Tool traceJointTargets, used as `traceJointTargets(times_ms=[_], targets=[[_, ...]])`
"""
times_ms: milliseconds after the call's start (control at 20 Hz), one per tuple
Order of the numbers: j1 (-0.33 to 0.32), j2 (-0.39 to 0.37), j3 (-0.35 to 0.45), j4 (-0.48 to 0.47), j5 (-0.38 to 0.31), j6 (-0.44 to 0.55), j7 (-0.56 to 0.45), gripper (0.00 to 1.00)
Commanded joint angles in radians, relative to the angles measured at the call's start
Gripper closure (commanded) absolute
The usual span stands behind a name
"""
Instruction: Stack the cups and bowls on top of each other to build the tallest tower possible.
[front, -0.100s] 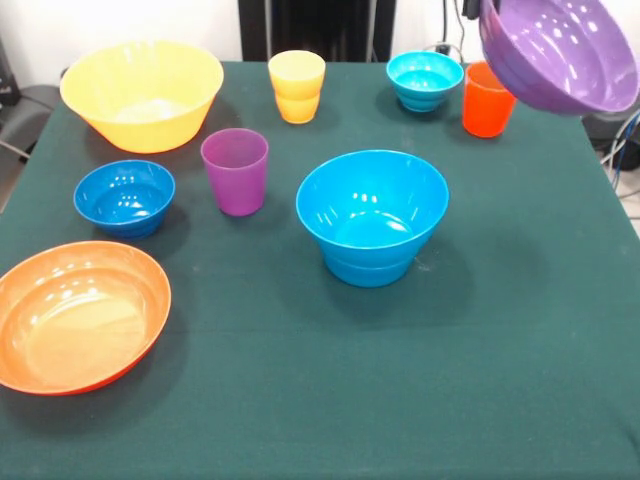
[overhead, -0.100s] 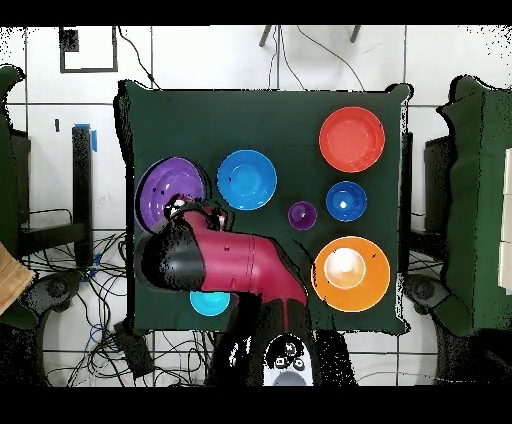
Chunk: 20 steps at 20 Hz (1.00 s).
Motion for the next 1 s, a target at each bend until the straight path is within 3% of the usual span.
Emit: traceJointTargets(times_ms=[50,450,750,1000], targets=[[-0.065,0.007,0.141,-0.033,-0.083,0.165,-0.158,1.0],[-0.181,0.078,0.223,-0.118,-0.158,0.178,-0.234,1.0],[-0.265,0.144,0.299,-0.139,-0.238,0.123,-0.246,1.0],[-0.315,0.159,0.354,-0.177,-0.285,0.165,-0.262,1.0]])
